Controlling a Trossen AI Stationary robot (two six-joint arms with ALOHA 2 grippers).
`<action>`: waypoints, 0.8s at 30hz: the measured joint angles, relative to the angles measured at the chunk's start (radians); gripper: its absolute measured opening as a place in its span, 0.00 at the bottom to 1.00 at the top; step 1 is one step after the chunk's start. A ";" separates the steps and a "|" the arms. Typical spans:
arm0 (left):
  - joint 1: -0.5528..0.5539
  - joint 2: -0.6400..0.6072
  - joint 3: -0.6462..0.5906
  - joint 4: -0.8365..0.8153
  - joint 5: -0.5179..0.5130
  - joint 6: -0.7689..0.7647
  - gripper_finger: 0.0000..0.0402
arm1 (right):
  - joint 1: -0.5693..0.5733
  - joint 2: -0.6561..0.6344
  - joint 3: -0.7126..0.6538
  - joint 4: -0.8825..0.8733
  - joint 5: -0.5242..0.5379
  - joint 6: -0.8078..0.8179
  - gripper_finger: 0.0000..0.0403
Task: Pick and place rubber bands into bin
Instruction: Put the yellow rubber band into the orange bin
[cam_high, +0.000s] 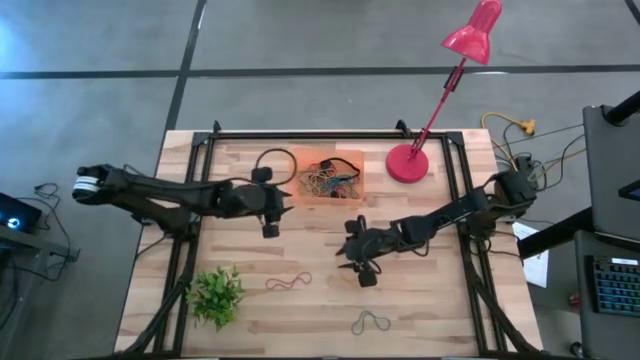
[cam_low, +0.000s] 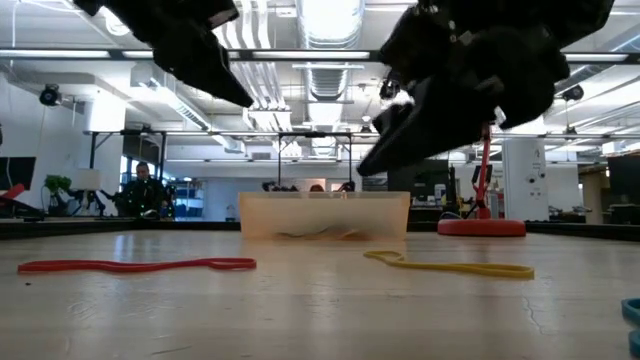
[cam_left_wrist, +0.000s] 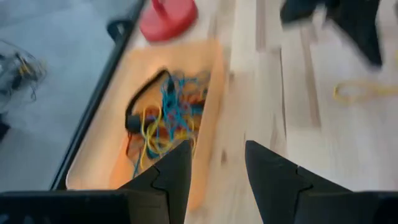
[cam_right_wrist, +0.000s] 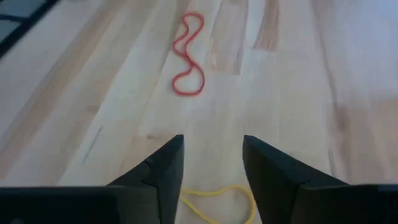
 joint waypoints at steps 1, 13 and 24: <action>-0.002 -0.023 -0.030 0.046 0.000 0.000 0.34 | -0.001 0.011 -0.001 -0.002 -0.002 0.004 0.40; -0.007 -0.208 -0.228 0.217 0.000 -0.025 0.34 | -0.011 0.118 0.021 0.002 0.004 0.034 0.50; -0.008 -0.260 -0.249 0.216 0.000 -0.024 0.34 | -0.054 0.198 0.058 -0.003 -0.035 0.099 0.55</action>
